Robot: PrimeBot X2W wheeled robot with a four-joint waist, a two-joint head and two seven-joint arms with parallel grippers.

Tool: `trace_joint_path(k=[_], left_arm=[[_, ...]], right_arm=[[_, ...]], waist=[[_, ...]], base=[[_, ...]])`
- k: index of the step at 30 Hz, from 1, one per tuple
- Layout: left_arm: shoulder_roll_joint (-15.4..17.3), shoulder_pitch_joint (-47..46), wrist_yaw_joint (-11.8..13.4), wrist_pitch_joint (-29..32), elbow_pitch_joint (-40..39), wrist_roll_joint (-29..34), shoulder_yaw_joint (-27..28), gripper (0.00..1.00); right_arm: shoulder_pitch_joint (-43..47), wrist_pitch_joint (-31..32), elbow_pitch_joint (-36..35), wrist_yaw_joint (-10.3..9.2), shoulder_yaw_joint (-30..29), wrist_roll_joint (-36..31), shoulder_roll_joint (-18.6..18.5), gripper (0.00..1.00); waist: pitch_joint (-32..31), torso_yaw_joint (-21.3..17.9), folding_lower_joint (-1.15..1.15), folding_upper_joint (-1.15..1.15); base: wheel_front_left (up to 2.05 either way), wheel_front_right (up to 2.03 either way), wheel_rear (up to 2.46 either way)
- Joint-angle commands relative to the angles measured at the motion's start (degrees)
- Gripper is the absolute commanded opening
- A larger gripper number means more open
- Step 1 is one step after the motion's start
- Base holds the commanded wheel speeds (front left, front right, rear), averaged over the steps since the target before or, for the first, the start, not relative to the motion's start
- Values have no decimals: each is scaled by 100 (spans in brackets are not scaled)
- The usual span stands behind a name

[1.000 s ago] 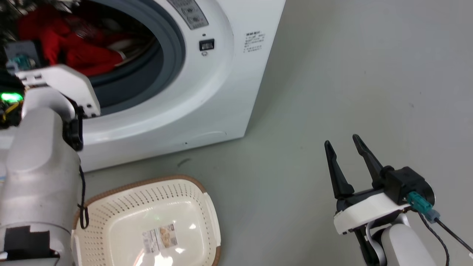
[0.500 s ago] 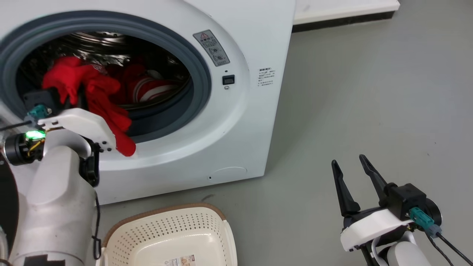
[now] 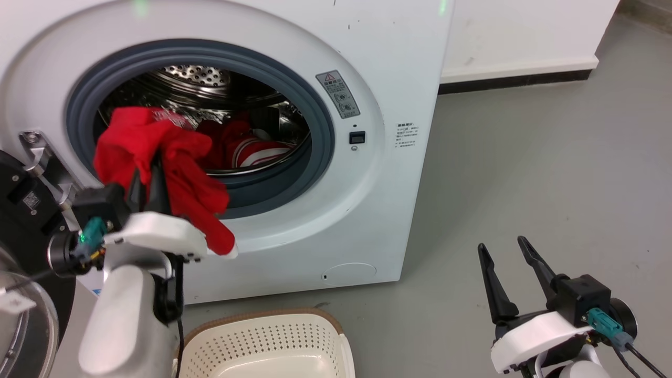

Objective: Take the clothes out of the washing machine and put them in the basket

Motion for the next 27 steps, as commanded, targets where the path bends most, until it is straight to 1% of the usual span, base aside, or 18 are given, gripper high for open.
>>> trace_joint_path(k=[1, 5, 9, 11, 14, 16, 20, 23, 27], left_arm=[[-48, 281, 52, -13, -336, 29, -20, 0], [-206, 1102, 215, 67, -1353, 78, -122, 0], [-367, 2000, 396, 268, -2232, -16, -184, 0], [-448, 2434, 499, 370, -2548, -73, -205, 0], [-538, 3029, 619, 528, -2780, -174, -277, 0], [-575, 3290, 646, 574, -2732, -301, -313, 0], [-652, 3549, 600, 552, -2230, -496, -458, 0], [-676, 3394, 520, 443, -1609, -654, -576, 0], [-714, 2934, 406, 275, -711, -774, -751, 0]], right_arm=[[99, 36, -65, -4, -14, -29, 4, 100], [211, 119, -188, -4, -45, -56, 5, 100], [311, 196, -293, -4, -37, -93, 5, 100], [316, 224, -334, -4, -39, -98, 5, 100], [343, 260, -397, -4, -46, -113, 5, 100], [348, 276, -424, -4, -45, -126, 5, 100], [262, 282, -513, -4, -23, -155, 4, 100], [141, 255, -556, -4, 3, -147, 5, 100], [-29, 210, -578, -4, 34, -135, 4, 100]], waist=[[-61, 54, 1, 0], [-139, 124, 1, 0], [-155, 152, 1, 0], [-150, 167, 1, 0], [-113, 206, 1, 0], [-63, 240, 1, 0], [174, 302, 1, 0], [434, 340, 1, 0], [856, 364, 1, 0]], base=[[0, 0, 0], [0, 0, 0], [0, 0, 0], [0, 0, 0], [0, 0, 0], [0, 0, 0], [0, 0, 0], [0, 0, 0], [0, 0, 0]])
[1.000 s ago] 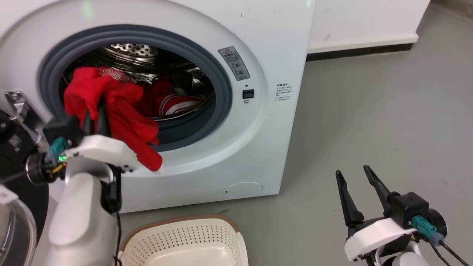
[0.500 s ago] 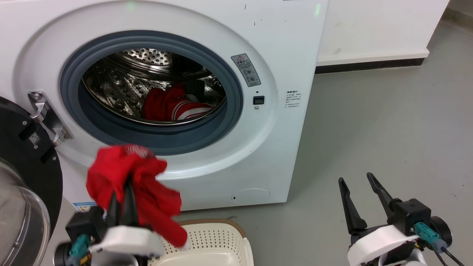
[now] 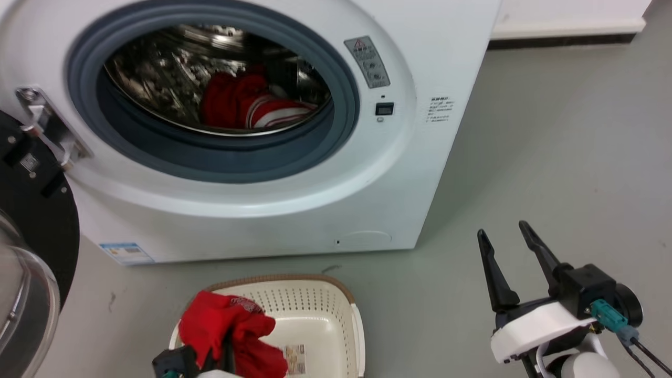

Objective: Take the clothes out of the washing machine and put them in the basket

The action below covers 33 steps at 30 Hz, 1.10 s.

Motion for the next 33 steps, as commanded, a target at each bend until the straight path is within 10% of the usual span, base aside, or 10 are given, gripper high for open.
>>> trace_joint_path(k=[1, 17, 33], left_arm=[[-13, -332, -74, -95, 350, -62, -56, 0], [-31, -3236, -131, -335, 3863, -1257, -902, 0], [158, -4543, -18, -344, 5144, -1420, -1269, 0]], right_arm=[[-153, -41, -16, -4, 6, -16, 3, 100], [-1242, -345, 203, -4, 303, -30, -1, 100], [-2076, -681, 542, -4, 528, 197, -41, 100]], waist=[[402, 38, 0, 0], [2278, -215, 0, 0], [3614, -653, 0, 0]], base=[[0, 0, 0], [0, 0, 0], [0, 0, 0]])
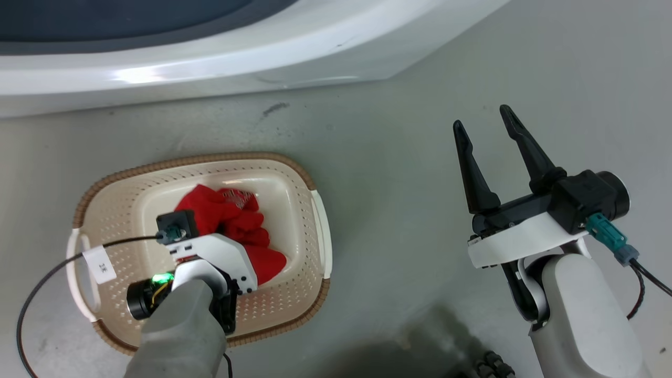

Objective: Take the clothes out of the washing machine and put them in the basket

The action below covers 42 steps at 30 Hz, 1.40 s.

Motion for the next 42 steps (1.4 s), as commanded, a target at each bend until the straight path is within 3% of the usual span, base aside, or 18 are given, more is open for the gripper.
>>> trace_joint_path(k=[1, 2, 3, 4, 5, 12, 19, 29, 42], left_arm=[[45, -125, -46, -32, 39, 50, -32, 4], [60, -158, -48, -34, 46, 63, -38, 31], [60, -158, -48, -34, 46, 63, -38, 31], [70, -175, -62, -35, 56, 72, -40, 56], [75, -169, -71, -37, 67, 81, -43, 100], [41, 160, -139, -29, -7, 41, 66, 100], [48, 844, -240, -30, -634, 153, 353, 100], [3, 1952, -293, -30, -2117, 916, 949, 100], [-160, 2788, -372, -31, -4652, 2252, 1428, 100]], right_arm=[[-115, -43, 61, -4, 9, 51, 0, 100], [-127, -50, 96, -4, 4, 59, 1, 100], [-127, -50, 96, -4, 4, 59, 1, 100], [-142, -54, 135, -4, 3, 62, 3, 100], [-154, -58, 178, -4, 6, 63, 4, 100], [31, -61, 407, -4, -50, 51, 15, 100], [494, -60, 441, -4, -226, -113, 28, 100], [1150, 53, 260, -4, -500, -336, 42, 100], [1790, 501, -504, -4, -737, -344, 44, 100]], waist=[[173, -98, -1, 0], [176, -94, -1, 0], [176, -94, -1, 0], [155, -86, -1, 0], [117, -79, -1, 0], [-648, 1, -1, 0], [-1740, 113, -1, 0], [-2814, 332, -1, 0], [-3318, 689, -1, 0]], base=[[0, 0, 0], [0, 0, 0], [0, 0, 0], [0, 0, 0], [0, 0, 0], [0, 0, 0], [0, 0, 0], [0, 0, 0], [0, 0, 0]])
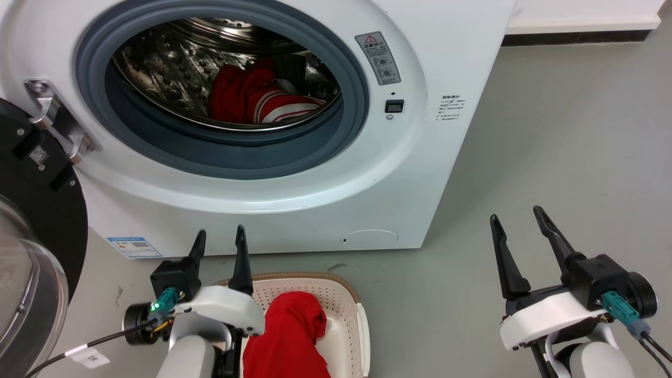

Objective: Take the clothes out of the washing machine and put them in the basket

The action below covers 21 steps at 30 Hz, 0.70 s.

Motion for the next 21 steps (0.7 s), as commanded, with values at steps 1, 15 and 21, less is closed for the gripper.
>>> trace_joint_path(k=[1, 15, 21], left_arm=[[-13, 4, -5, -13, -175, 40, -7, 100], [8, -1882, 49, -15, 293, 306, -145, 100], [207, -3158, 3, -15, 1296, 414, -26, 100]], right_arm=[[89, 40, -63, -4, -9, 16, 10, 100], [-149, 122, -475, -4, 89, 62, 10, 100], [-395, 1, -537, -4, 203, 179, 10, 100]], waist=[[-15, 29, 1, 0], [849, -131, 1, 0], [1554, -435, 1, 0]], base=[[0, 0, 0], [0, 0, 0], [0, 0, 0]])
